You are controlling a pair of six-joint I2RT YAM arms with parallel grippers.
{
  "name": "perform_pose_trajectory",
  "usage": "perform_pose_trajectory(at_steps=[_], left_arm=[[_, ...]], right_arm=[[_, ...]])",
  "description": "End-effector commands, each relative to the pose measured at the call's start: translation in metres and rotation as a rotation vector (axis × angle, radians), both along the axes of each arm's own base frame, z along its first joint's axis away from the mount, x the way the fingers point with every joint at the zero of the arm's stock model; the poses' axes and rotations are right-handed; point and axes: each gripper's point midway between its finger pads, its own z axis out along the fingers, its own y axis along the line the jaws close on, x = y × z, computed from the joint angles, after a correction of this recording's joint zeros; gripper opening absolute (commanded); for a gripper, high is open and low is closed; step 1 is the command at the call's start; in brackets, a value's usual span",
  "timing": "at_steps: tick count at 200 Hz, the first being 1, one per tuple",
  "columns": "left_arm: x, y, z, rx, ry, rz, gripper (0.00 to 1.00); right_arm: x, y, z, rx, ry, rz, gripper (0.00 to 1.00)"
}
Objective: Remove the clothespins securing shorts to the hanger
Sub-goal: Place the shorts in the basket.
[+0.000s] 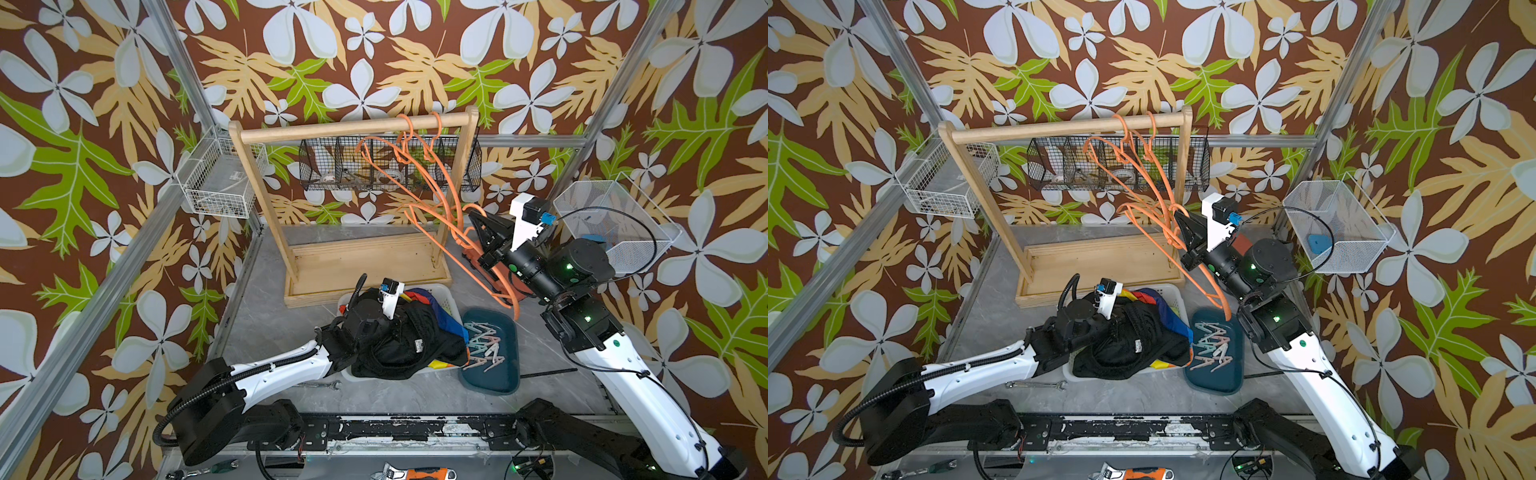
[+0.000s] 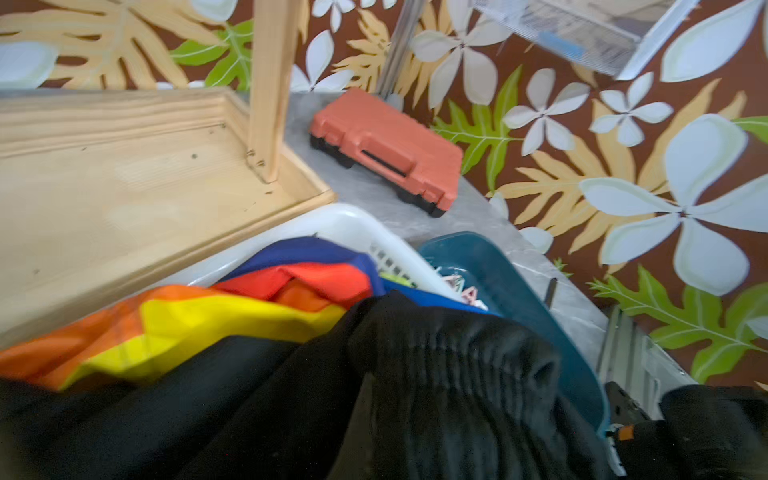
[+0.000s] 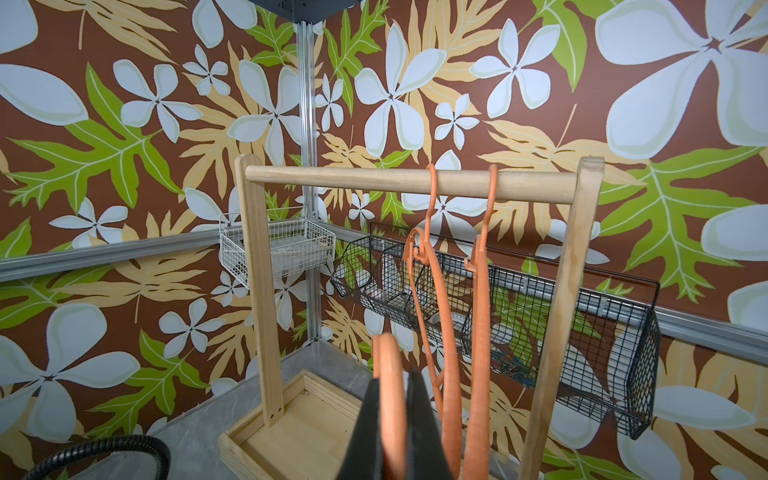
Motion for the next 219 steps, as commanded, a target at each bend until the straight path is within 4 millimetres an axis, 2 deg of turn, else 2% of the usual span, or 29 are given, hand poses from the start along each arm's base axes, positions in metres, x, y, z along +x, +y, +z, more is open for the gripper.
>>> perform_pose_trajectory(at_steps=[1, 36, 76, 124, 167, 196, 210, 219], left_arm=[[0.014, 0.016, -0.007, 0.012, -0.007, 0.088, 0.0], [0.017, 0.032, -0.031, 0.179, 0.049, 0.134, 0.0], [0.014, 0.045, -0.055, 0.268, 0.134, 0.152, 0.0], [0.01, 0.035, -0.093, 0.296, 0.212, 0.103, 0.0], [0.017, 0.028, -0.1, 0.261, 0.208, 0.102, 0.0], [0.018, 0.024, -0.072, 0.218, 0.183, 0.097, 0.0], [0.018, 0.025, -0.051, 0.206, 0.163, 0.097, 0.34], [0.016, 0.026, -0.037, 0.202, 0.148, 0.094, 0.51]], right_arm=[[-0.003, 0.003, 0.007, 0.022, -0.018, 0.03, 0.0], [0.0, 0.008, 0.002, 0.024, -0.004, 0.047, 0.0], [0.003, 0.014, -0.005, 0.043, 0.01, 0.08, 0.0], [0.001, 0.017, -0.006, 0.055, 0.018, 0.101, 0.0], [0.002, 0.017, -0.01, 0.05, 0.032, 0.103, 0.0], [0.002, 0.018, -0.013, 0.047, 0.039, 0.106, 0.0], [0.003, 0.018, -0.013, 0.048, 0.038, 0.106, 0.0], [0.004, 0.019, -0.014, 0.049, 0.04, 0.105, 0.0]])
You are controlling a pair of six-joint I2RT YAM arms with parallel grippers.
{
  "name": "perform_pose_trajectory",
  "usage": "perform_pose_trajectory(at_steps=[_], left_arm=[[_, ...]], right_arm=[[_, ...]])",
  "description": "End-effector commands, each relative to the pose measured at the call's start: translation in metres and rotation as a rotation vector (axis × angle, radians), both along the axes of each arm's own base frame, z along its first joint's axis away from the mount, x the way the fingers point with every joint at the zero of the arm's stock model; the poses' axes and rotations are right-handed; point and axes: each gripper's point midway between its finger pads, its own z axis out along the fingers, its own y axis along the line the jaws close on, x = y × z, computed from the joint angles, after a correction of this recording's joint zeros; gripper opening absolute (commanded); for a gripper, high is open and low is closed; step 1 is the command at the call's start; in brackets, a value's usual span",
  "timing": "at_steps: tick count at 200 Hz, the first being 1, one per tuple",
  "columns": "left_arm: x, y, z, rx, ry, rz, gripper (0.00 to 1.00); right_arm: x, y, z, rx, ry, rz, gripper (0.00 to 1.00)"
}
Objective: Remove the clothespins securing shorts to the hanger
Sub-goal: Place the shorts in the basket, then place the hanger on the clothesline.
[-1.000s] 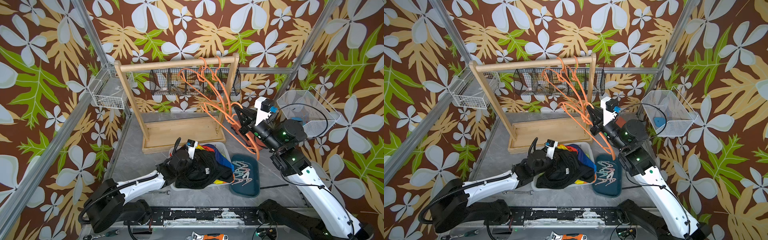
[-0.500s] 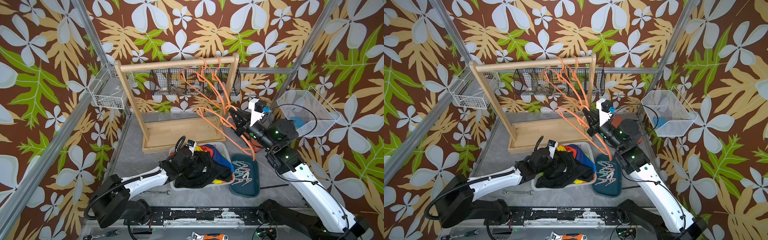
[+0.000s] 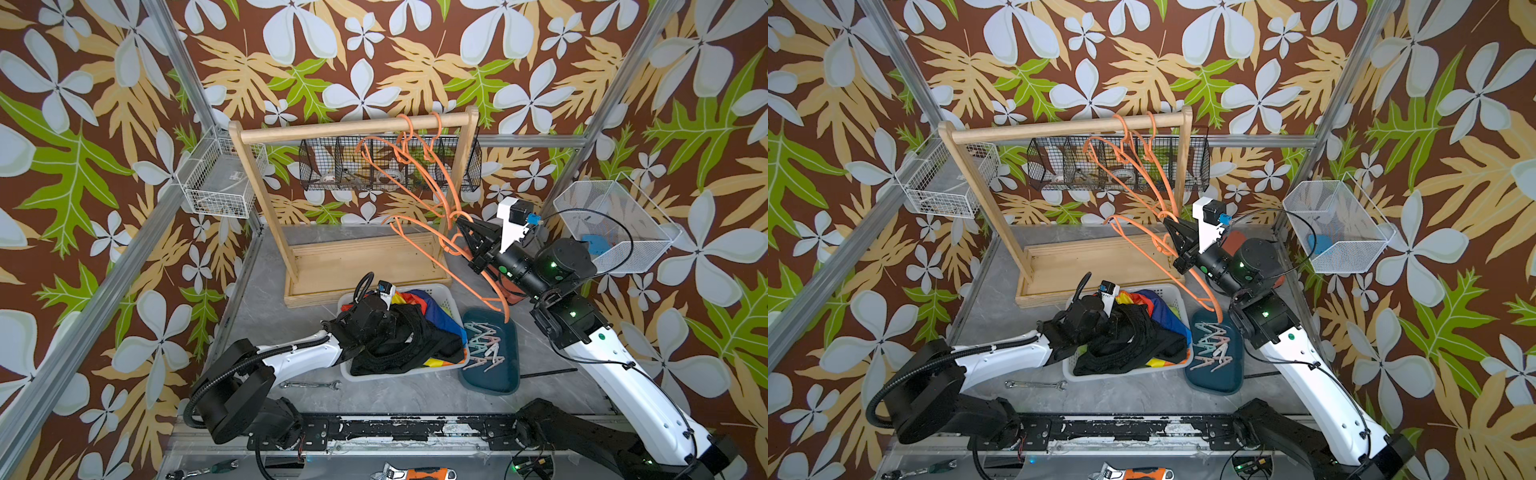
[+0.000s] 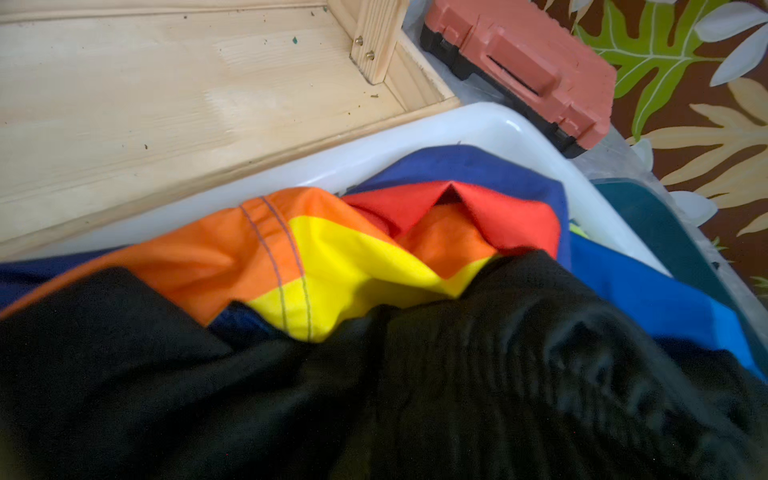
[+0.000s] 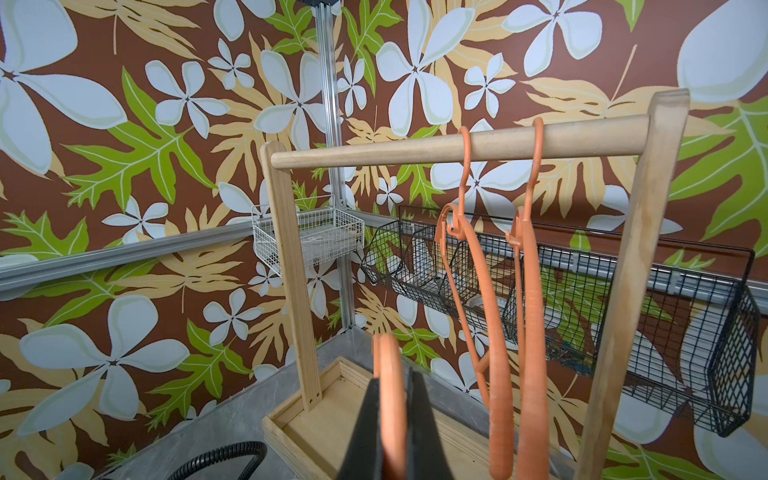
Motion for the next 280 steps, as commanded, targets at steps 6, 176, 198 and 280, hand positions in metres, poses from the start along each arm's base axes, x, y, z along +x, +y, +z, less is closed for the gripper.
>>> perform_pose_trajectory(at_steps=[6, 176, 198, 280], left_arm=[[-0.005, 0.006, 0.028, 0.014, -0.004, -0.006, 0.59], [0.021, 0.081, 0.204, -0.003, -0.172, 0.039, 0.85], [0.034, 0.084, 0.245, -0.033, -0.332, 0.077, 1.0], [0.063, 0.109, 0.324, 0.143, -0.823, 0.217, 1.0]], right_arm=[[-0.002, 0.001, 0.008, 0.019, -0.029, 0.013, 0.0], [0.015, 0.02, -0.016, 0.005, 0.036, 0.067, 0.0], [0.018, 0.029, -0.015, 0.002, 0.049, 0.084, 0.0], [0.039, 0.062, -0.006, -0.067, 0.15, 0.106, 0.0]])
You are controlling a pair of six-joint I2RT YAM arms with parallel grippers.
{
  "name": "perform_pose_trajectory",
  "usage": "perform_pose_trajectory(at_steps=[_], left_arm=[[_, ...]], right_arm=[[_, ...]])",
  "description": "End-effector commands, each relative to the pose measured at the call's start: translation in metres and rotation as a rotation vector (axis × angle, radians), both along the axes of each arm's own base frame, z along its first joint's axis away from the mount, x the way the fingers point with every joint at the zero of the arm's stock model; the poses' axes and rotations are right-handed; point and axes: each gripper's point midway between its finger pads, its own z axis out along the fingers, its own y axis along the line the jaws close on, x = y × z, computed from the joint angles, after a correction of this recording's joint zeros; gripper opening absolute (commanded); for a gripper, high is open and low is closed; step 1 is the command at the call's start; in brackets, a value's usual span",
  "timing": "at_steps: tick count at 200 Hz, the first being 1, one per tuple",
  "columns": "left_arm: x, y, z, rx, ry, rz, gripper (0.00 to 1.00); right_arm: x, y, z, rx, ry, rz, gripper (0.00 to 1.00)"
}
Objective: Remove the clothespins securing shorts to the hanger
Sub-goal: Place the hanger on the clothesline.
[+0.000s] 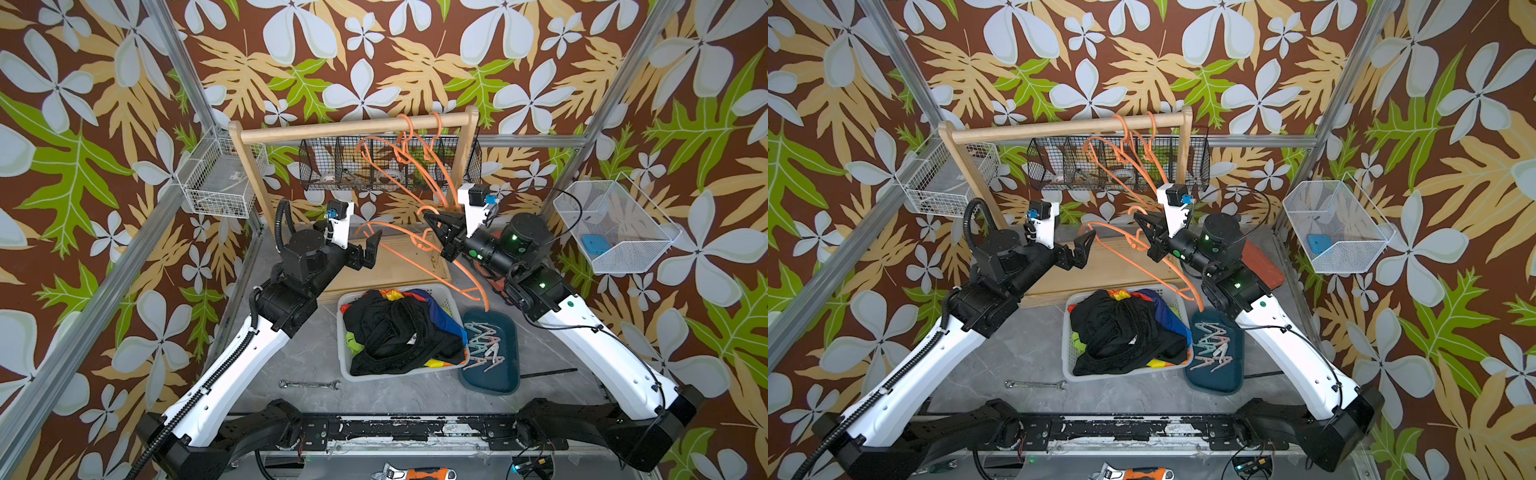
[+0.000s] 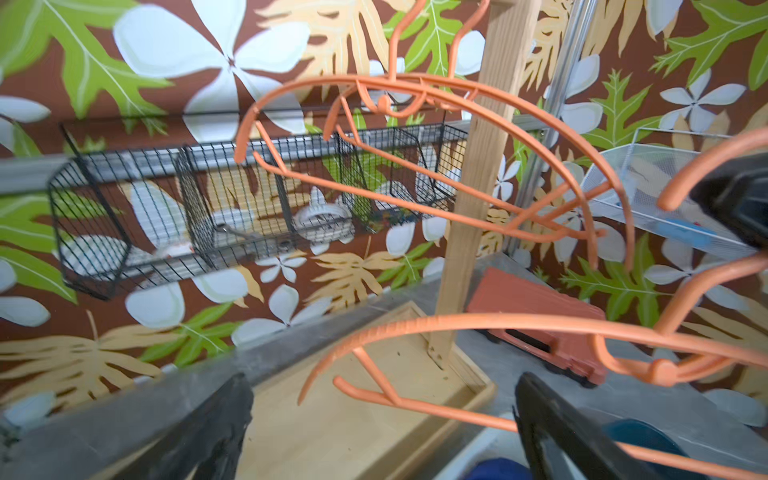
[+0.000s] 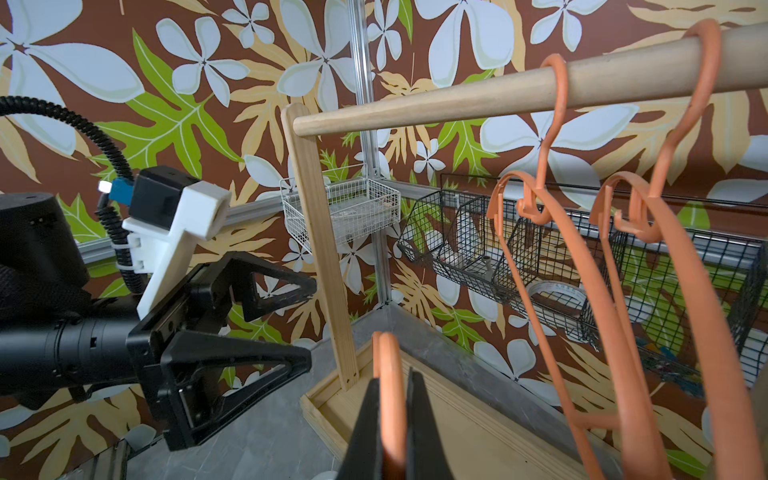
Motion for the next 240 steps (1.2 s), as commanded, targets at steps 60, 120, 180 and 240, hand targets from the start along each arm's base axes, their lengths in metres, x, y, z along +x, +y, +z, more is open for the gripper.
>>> perform_pose_trajectory(at_steps=[60, 120, 180, 240], left_arm=[[0.001, 0.007, -0.015, 0.134, -0.316, 0.037, 1.0], [-0.012, 0.017, -0.024, 0.151, -0.368, 0.06, 1.0], [-0.008, 0.009, -0.035, 0.186, -0.351, 0.029, 1.0], [0.0, 0.006, -0.046, 0.226, -0.324, 0.029, 1.0]], right_arm=[[0.021, 0.009, -0.015, -0.088, 0.144, -0.022, 0.0], [0.027, 0.029, -0.029, -0.111, 0.217, 0.054, 0.0], [0.018, 0.044, -0.027, -0.15, 0.225, 0.11, 0.0], [0.004, 0.05, -0.028, -0.183, 0.229, 0.156, 0.0]])
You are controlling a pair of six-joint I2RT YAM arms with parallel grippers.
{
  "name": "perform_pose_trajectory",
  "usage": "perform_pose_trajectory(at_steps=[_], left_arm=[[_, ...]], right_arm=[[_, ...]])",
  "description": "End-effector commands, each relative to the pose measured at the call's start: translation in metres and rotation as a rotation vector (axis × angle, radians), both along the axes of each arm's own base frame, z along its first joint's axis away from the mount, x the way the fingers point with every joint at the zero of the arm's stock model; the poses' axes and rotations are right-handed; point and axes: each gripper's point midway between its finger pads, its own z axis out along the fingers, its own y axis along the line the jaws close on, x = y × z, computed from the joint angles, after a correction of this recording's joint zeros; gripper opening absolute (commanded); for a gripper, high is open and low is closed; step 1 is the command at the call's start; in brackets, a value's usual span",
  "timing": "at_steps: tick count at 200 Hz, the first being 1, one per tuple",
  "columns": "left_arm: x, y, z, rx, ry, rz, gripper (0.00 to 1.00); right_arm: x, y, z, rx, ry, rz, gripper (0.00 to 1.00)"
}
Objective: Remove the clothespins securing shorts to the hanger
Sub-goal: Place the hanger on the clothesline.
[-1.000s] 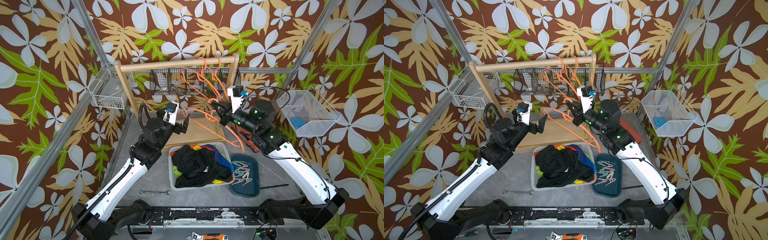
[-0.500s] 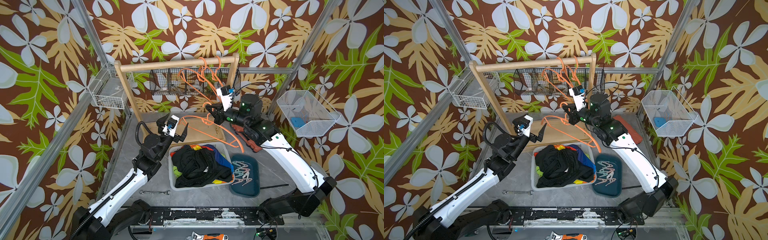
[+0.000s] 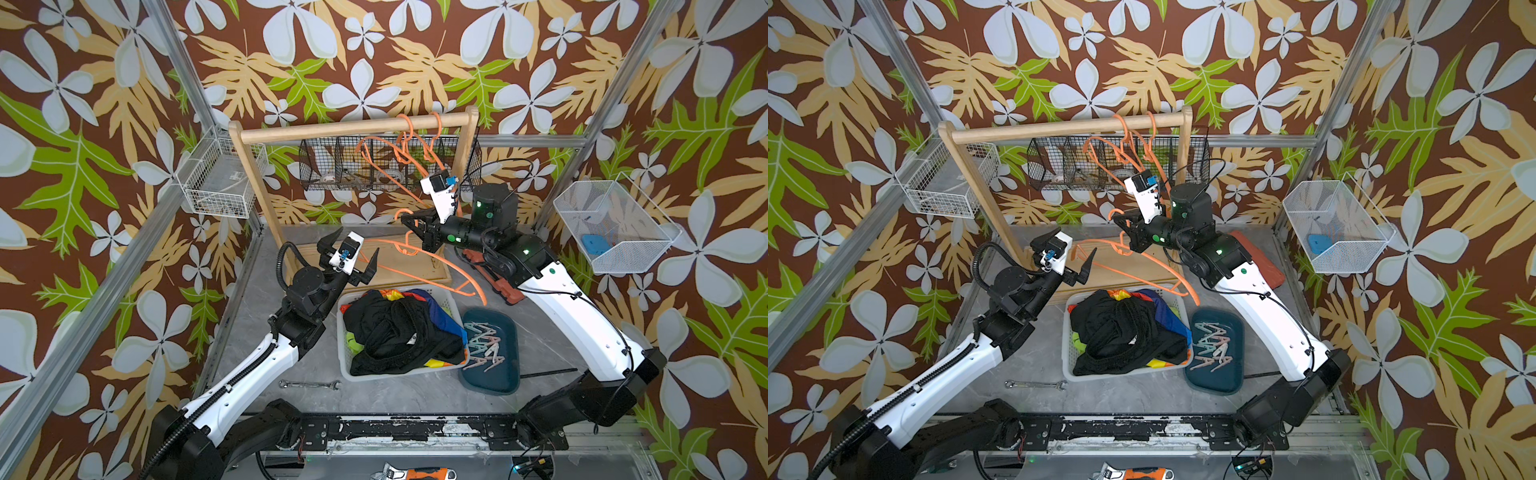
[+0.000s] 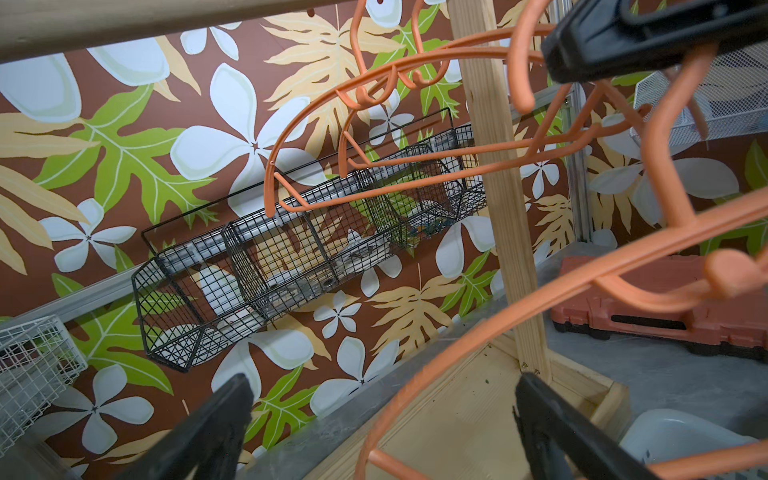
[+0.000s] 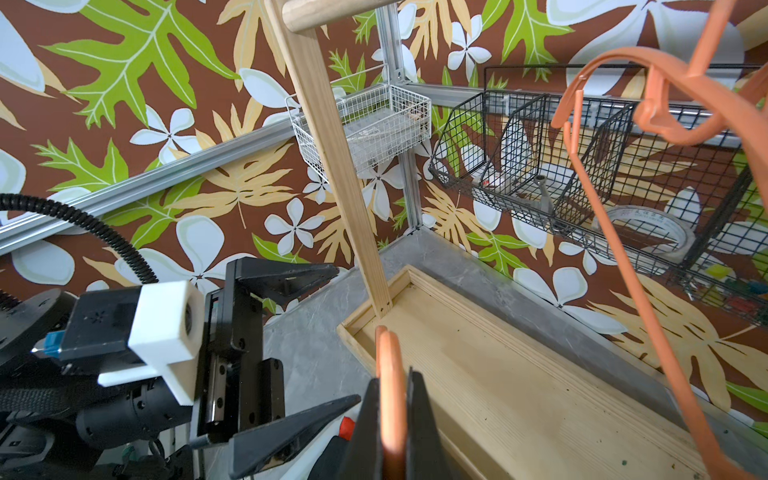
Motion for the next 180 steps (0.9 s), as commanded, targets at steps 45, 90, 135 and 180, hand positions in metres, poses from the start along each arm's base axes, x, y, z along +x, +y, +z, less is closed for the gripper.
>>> perform_pose_trajectory(at_steps=[45, 90, 135, 180], left_arm=[[0.006, -0.004, 0.0, 0.035, -0.002, 0.001, 0.93], [0.009, -0.009, -0.007, 0.058, 0.023, -0.017, 0.9], [0.009, -0.009, -0.006, 0.059, 0.022, -0.016, 0.51], [0.011, -0.008, -0.006, 0.059, 0.03, -0.008, 0.04]], right_arm=[[-0.016, 0.001, 0.006, -0.025, -0.024, 0.049, 0.0], [-0.022, 0.001, 0.021, -0.014, -0.04, 0.072, 0.0], [-0.024, 0.007, 0.018, -0.02, -0.031, 0.091, 0.0], [-0.026, 0.007, 0.02, -0.015, -0.034, 0.092, 0.0]])
